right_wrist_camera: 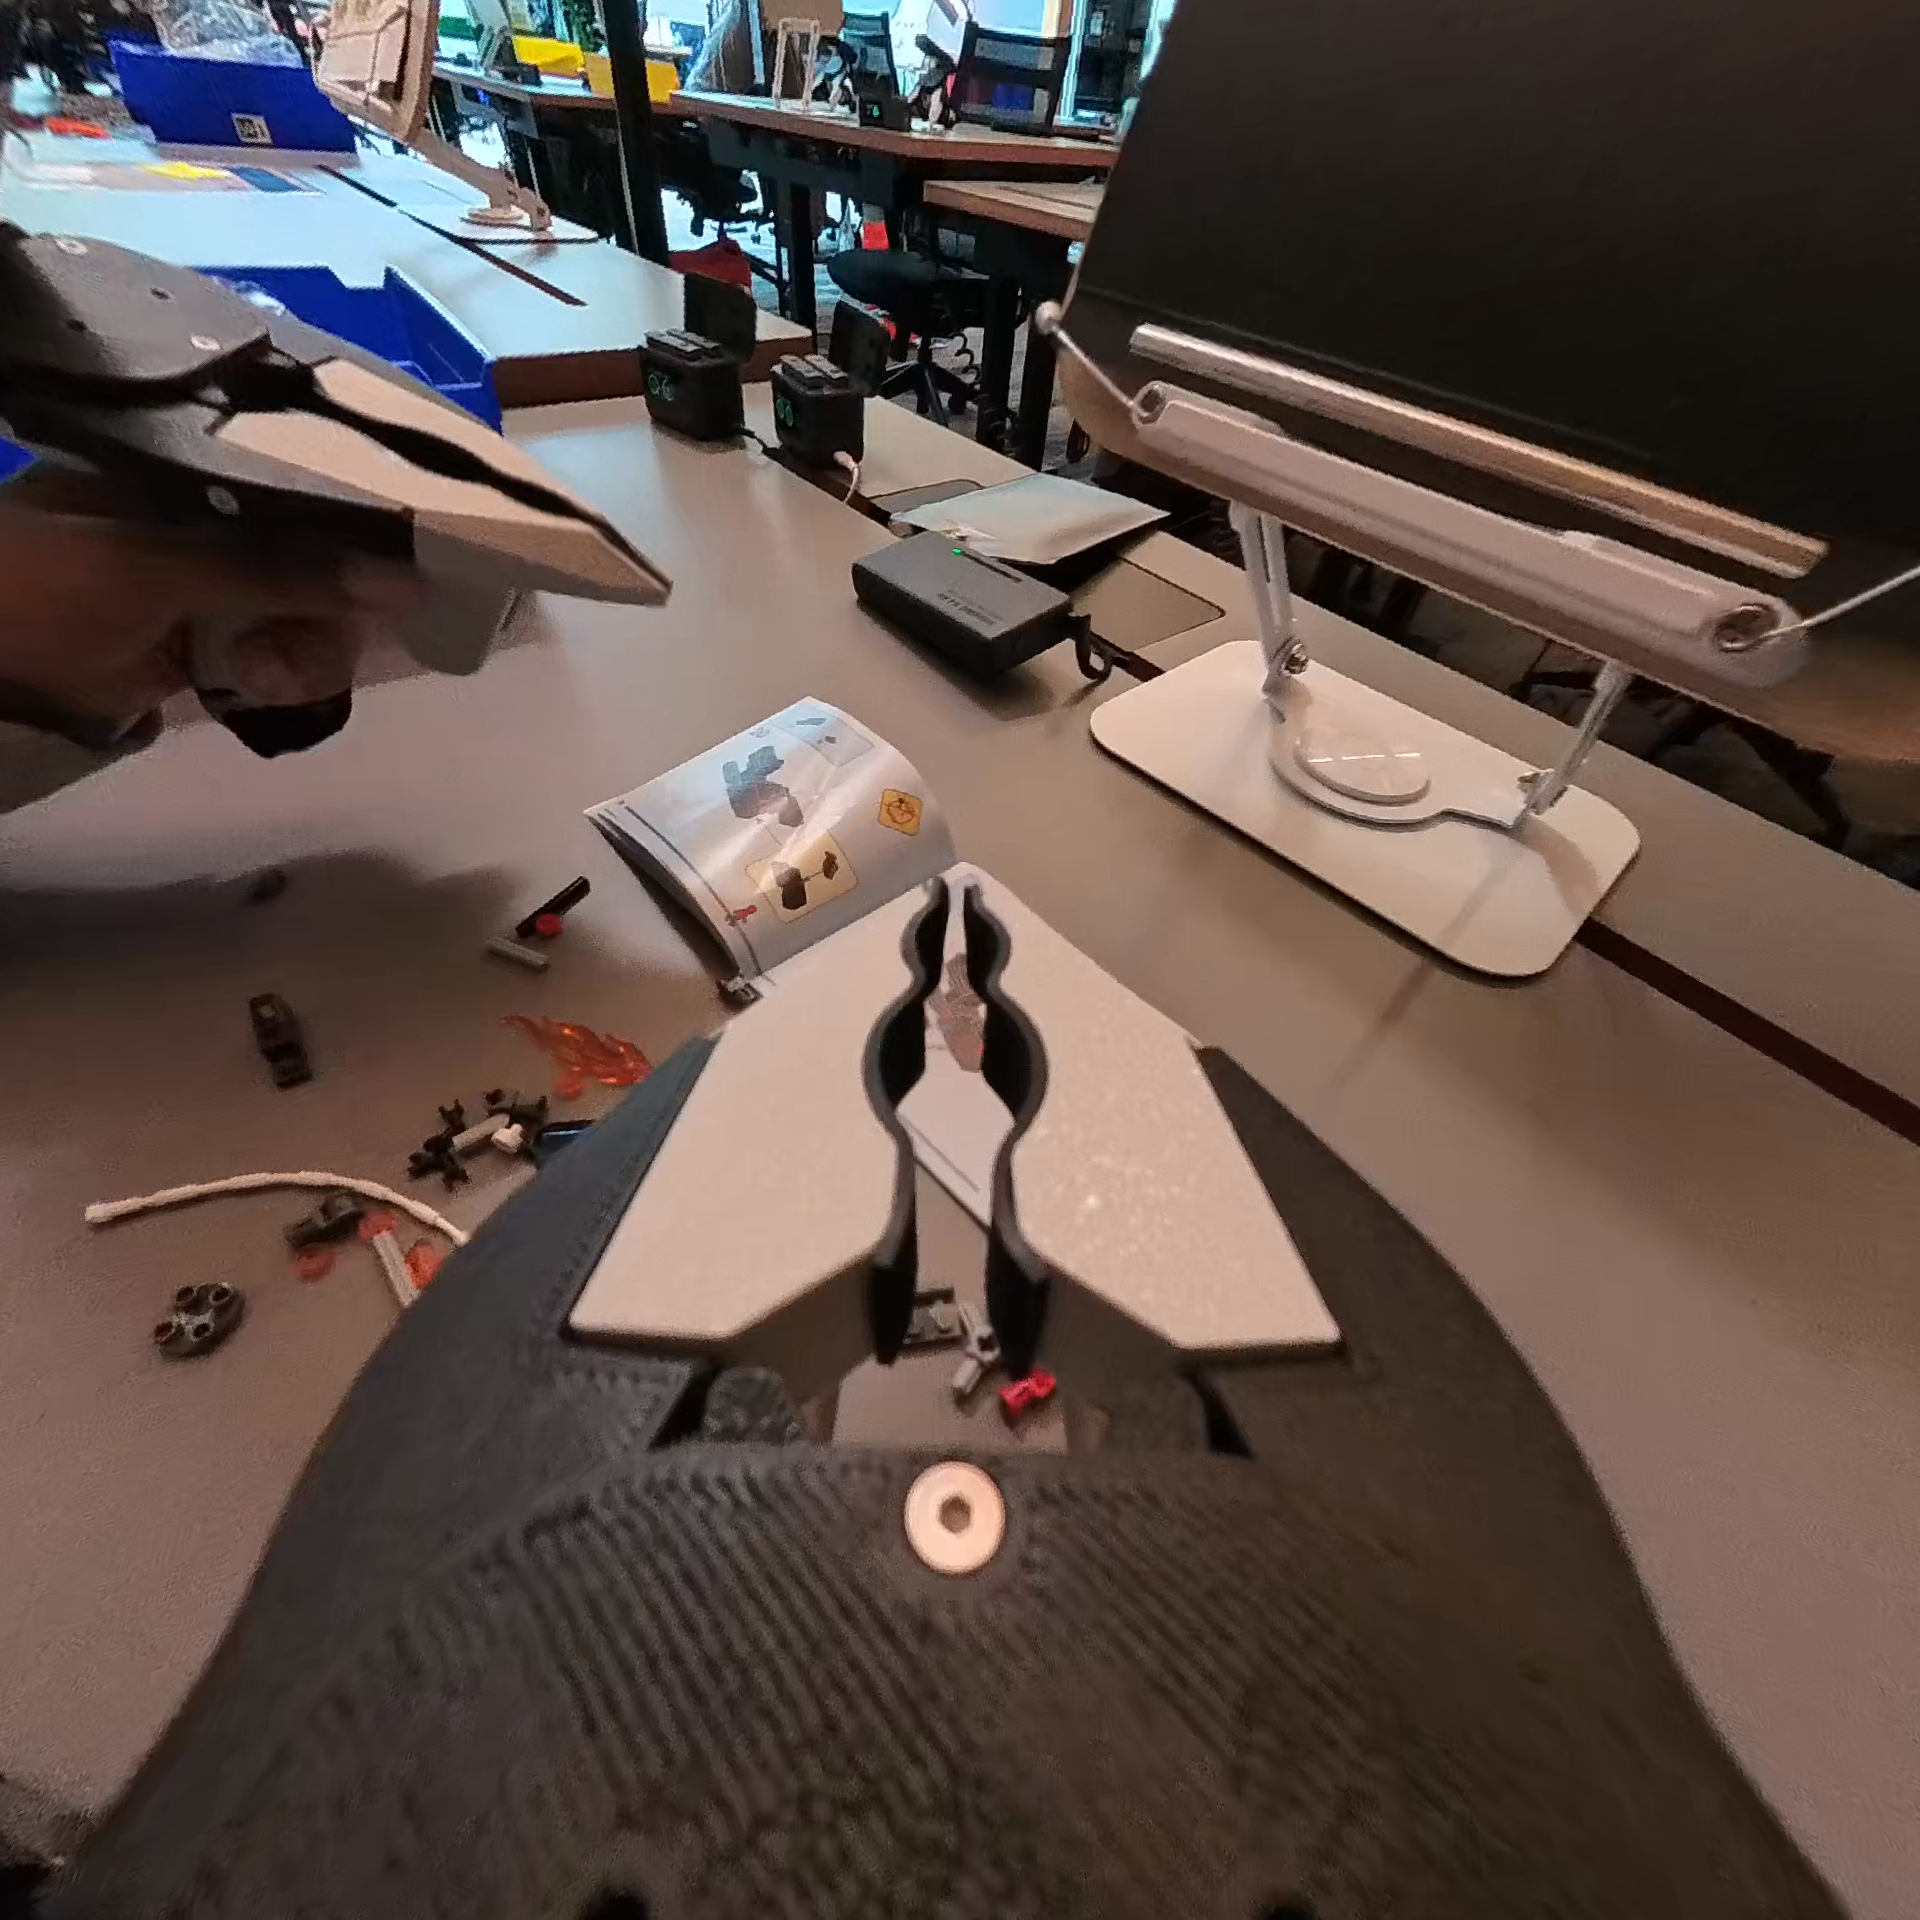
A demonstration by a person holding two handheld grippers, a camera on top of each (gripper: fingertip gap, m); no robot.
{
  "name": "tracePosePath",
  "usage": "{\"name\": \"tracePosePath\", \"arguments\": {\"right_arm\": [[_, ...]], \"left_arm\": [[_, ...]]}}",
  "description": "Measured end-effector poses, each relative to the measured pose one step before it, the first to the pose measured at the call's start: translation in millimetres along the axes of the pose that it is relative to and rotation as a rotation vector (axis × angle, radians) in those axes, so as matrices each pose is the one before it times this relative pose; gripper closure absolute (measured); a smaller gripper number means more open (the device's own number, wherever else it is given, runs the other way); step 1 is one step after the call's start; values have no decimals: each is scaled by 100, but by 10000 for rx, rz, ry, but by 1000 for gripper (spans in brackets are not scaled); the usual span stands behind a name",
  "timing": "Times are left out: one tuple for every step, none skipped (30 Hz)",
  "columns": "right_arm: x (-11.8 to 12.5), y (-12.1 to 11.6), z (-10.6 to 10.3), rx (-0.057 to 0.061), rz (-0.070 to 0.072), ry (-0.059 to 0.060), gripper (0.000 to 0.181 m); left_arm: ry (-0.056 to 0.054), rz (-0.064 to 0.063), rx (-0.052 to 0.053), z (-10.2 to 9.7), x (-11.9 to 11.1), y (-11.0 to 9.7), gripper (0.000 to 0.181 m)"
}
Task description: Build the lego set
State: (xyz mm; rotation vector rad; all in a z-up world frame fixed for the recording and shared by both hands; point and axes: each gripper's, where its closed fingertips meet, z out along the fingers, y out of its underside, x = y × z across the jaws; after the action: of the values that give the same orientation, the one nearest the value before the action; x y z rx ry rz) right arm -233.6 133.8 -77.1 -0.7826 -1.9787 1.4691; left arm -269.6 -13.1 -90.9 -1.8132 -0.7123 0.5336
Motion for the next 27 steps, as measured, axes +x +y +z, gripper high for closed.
{"name": "tracePosePath", "arguments": {"right_arm": [[-155,125,114,-82,-72,-18,179],[-134,92,96,-78,-81,-10,179],[-144,77,83,-67,-86,-5,179],[-111,54,71,-52,-87,2,179],[-113,27,57,-38,-83,6,179],[-88,37,65,-28,-72,5,179],[-100,53,70,-22,-40,-10,179],[-131,62,102,-23,2,-50,179],[-173,97,113,-37,26,-76,179],[-151,110,119,-48,22,-73,178],[-153,94,105,-44,0,-57,178],[-120,55,76,-34,-26,-29,178],[-99,26,56,-24,-42,-10,178],[-87,5,29,-17,-45,-4,178],[-70,-11,25,-9,-37,-4,179],[-63,-38,-3,7,-22,-8,178],[-60,-63,-7,24,1,-15,178],[-43,-66,-18,36,24,-26,178],[-39,-72,-19,43,42,-29,178],[-14,-72,-16,46,59,-33,178],[-9,-34,-16,43,72,-35,178],[13,-13,-6,33,78,-35,178],[19,16,11,22,79,-35,178],[35,37,2,14,76,-29,178],[37,37,13,11,77,-28,178],[27,25,-1,15,80,-35,178],[30,22,4,14,74,-30,178]], "left_arm": [[-8,-105,-43,-6,-134,141,181],[15,-70,-168,82,-71,301,181],[18,-76,-216,94,-36,324,181],[28,-114,-171,69,32,225,181],[79,-157,-110,47,142,108,181],[139,-172,-74,27,208,61,181],[87,-176,-42,74,85,56,181],[-19,-162,-44,91,-141,120,181],[-109,-125,-40,77,-296,140,181],[-141,-66,-28,17,-335,104,181],[-148,-13,43,-73,-325,-47,181],[-172,26,131,-172,-343,-182,181],[-160,74,171,-233,-335,-266,181],[-197,72,182,-232,-417,-307,181],[-176,41,130,-235,-408,-231,181],[-112,1,32,-253,-341,-127,181],[-39,-30,35,-284,-228,-172,181],[31,-57,118,-330,-118,-325,181],[66,-99,170,-319,-49,-374,181],[90,-159,163,-224,-10,-317,181],[137,-190,116,-85,64,-173,181],[156,-180,27,37,102,23,181],[155,-144,-55,142,139,184,181],[136,-98,-86,191,151,265,181],[112,-38,-107,209,138,313,181],[37,27,-127,191,43,329,181],[-19,47,-147,126,-25,289,181]]}}
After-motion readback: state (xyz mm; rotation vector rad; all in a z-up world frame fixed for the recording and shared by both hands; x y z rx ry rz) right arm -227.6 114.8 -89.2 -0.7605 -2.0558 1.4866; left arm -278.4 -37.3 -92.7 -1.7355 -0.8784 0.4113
